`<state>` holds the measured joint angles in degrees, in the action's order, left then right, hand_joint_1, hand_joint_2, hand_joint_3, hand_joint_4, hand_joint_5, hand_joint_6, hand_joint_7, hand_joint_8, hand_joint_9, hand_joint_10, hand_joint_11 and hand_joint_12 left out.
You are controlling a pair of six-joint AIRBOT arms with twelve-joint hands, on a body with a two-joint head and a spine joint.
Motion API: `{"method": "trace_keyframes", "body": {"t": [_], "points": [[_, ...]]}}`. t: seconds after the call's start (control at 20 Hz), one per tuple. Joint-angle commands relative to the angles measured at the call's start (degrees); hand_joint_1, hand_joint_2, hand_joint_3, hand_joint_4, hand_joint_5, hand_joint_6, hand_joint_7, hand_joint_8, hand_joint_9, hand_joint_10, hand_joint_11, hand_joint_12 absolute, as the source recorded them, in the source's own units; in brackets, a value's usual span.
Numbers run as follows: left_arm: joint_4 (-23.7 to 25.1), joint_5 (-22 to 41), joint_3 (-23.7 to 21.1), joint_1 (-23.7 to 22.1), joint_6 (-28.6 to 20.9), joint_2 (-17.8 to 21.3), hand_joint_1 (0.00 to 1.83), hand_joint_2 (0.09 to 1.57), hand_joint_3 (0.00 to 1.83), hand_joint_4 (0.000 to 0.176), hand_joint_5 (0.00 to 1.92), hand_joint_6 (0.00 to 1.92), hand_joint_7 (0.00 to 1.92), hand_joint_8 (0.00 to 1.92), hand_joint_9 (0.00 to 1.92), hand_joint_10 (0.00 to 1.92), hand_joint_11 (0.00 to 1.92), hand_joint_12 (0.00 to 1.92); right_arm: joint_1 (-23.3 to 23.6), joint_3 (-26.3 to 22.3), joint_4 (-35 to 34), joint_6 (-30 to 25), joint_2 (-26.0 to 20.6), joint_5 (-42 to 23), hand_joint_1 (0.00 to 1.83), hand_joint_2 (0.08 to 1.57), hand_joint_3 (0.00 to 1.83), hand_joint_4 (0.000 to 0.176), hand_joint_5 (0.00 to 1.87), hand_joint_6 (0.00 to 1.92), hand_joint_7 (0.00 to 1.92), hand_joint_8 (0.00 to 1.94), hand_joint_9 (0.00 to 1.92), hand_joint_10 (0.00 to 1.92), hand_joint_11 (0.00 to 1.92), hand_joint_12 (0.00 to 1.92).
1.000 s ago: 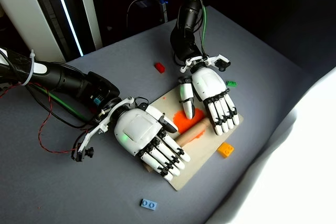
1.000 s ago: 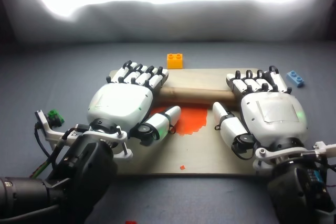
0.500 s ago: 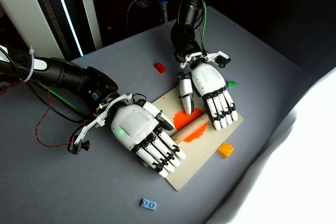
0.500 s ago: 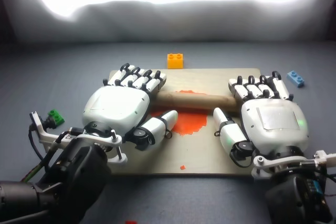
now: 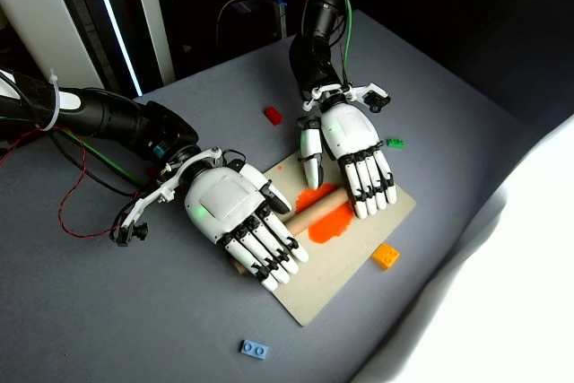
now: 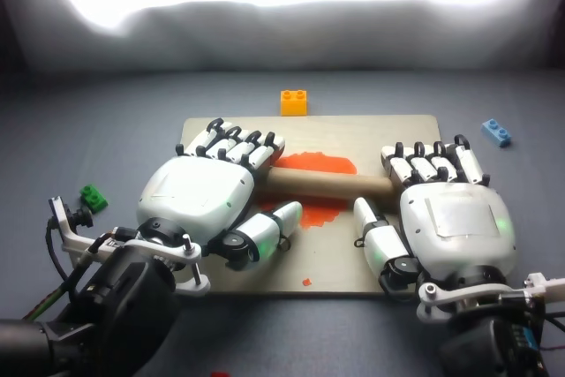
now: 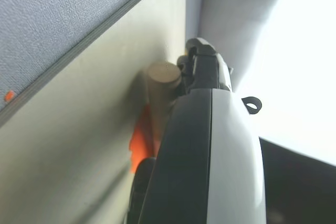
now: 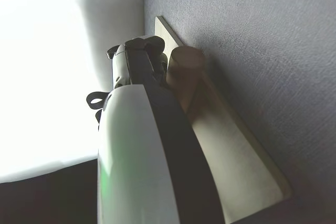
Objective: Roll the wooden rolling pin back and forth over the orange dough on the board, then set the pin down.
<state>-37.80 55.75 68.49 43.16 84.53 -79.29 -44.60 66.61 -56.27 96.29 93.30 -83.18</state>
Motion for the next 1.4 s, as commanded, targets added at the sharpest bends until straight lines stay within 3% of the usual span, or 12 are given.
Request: {"method": "trace_keyframes", "body": {"t": [0.0, 0.85, 1.35], "points": [[2.15, 3.65, -0.35, 0.28, 0.01, 0.54, 0.0, 1.44, 0.0, 0.0, 0.26, 0.0, 0.26, 0.0, 0.2, 0.0, 0.0, 0.29, -0.72, -0.34, 2.36, 0.41, 0.18, -2.88, 0.0, 1.46, 0.0, 0.0, 0.4, 0.0, 0.45, 0.0, 0.37, 0.0, 0.0, 0.8], [3.41, 5.74, -4.52, 1.75, 0.15, 4.05, 0.0, 1.45, 0.0, 0.0, 0.28, 0.01, 0.29, 0.0, 0.22, 0.0, 0.0, 0.44, -1.97, -4.14, 3.42, 3.81, 0.51, -6.45, 0.0, 1.46, 0.0, 0.0, 0.39, 0.0, 0.44, 0.0, 0.35, 0.0, 0.0, 0.71], [3.54, 6.65, -7.29, 2.55, 0.81, 6.08, 0.0, 1.45, 0.0, 0.0, 0.25, 0.0, 0.26, 0.0, 0.2, 0.0, 0.0, 0.4, -2.8, -5.58, 4.58, 5.45, 0.46, -8.22, 0.0, 1.45, 0.0, 0.0, 0.41, 0.01, 0.45, 0.0, 0.35, 0.01, 0.0, 0.67]]}}
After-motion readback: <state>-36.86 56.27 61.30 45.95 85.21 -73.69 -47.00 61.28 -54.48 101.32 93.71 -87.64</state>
